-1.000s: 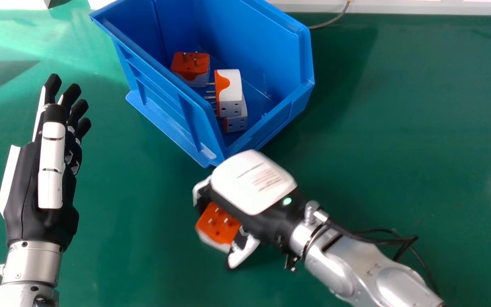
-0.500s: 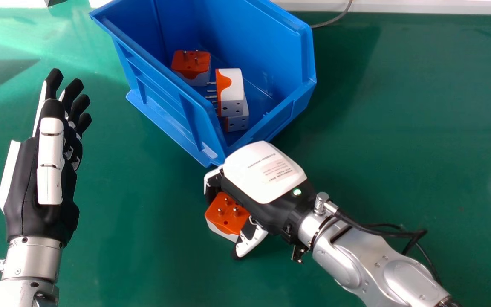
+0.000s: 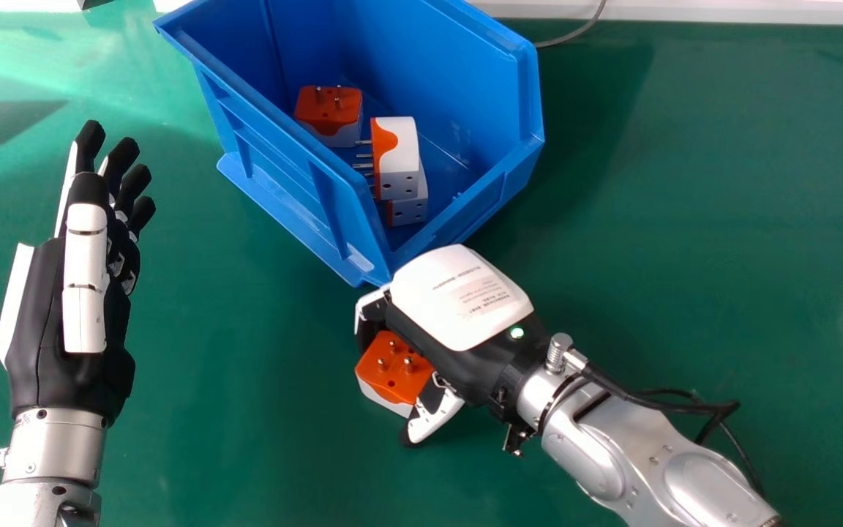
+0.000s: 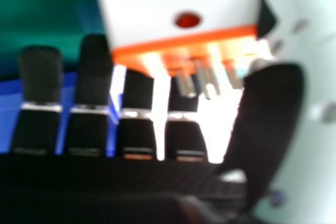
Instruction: Pick all objects and put in blue box
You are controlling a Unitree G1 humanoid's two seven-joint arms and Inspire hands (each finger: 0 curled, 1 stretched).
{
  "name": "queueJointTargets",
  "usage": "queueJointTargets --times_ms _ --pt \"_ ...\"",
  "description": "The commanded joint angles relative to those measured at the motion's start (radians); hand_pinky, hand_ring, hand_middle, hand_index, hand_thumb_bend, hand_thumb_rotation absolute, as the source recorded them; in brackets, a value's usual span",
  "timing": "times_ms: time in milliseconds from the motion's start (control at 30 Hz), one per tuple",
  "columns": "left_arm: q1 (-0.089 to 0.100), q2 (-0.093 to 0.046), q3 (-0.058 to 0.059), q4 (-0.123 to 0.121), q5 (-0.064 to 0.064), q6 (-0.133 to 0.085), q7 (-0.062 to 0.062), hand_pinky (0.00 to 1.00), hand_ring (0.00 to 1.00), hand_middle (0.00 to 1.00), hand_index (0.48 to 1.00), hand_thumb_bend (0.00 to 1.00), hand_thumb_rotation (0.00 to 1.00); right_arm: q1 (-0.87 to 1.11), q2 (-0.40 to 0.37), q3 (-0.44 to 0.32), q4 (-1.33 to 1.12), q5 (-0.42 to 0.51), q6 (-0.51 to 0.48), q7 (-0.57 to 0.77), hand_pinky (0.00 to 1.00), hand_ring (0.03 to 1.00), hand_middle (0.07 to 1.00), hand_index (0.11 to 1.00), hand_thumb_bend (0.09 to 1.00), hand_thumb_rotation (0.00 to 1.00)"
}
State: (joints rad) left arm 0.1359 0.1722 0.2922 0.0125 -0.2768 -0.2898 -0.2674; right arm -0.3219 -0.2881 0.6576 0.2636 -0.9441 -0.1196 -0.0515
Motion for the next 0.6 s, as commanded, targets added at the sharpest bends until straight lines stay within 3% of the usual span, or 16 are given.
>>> queueJointTargets --times_ms 0,233,567 --pt "-0.004 0.006 0.001 -0.017 -0.004 -0.014 -0.004 0.97 0.96 0.97 0.993 0.49 0.99 0.029 -0.008 0.0 -0.03 0.001 -0.001 0.013 0.31 0.425 0.541 0.497 0.494 0.0" --pt "-0.005 0.003 -0.001 -0.018 -0.006 -0.015 -0.003 0.98 0.97 0.98 0.997 0.49 0.98 0.081 -0.005 -0.001 -0.109 0.023 -0.022 0.03 0.31 0.425 0.539 0.5 0.493 0.0" --pt "-0.007 0.004 -0.005 -0.012 0.003 -0.017 0.001 0.98 0.97 0.98 0.999 0.51 0.97 0.142 -0.018 -0.032 -0.244 0.059 -0.047 0.063 0.31 0.425 0.534 0.504 0.492 0.0"
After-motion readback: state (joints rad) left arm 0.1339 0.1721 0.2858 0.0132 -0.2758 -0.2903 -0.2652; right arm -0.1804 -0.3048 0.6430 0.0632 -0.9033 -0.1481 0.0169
